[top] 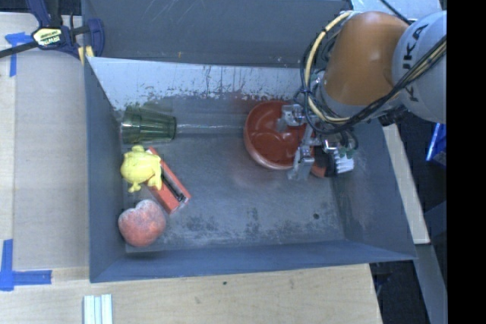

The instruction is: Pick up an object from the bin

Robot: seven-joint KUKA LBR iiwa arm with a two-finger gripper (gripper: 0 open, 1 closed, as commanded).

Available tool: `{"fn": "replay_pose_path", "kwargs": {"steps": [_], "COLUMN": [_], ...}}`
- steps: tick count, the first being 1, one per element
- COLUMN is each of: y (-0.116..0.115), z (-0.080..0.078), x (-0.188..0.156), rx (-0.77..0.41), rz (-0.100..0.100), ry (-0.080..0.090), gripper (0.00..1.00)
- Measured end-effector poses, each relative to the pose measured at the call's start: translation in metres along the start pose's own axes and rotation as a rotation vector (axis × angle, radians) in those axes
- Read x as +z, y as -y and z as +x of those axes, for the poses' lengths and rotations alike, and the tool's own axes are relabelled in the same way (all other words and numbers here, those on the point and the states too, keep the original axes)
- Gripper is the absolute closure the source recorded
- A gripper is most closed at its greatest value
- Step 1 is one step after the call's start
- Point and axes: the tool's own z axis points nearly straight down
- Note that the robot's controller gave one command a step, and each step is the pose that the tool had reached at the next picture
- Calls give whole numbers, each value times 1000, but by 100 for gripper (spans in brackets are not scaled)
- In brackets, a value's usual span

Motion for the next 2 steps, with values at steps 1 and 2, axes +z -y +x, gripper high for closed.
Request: {"fn": "replay_pose_path", "kwargs": {"steps": [1, 2], "y": [0, 11], "z": [0, -13], "x": [0, 54], "rx": [0, -225], "rz": [0, 0], "ry": [0, 2], "gripper": [0, 0]}}
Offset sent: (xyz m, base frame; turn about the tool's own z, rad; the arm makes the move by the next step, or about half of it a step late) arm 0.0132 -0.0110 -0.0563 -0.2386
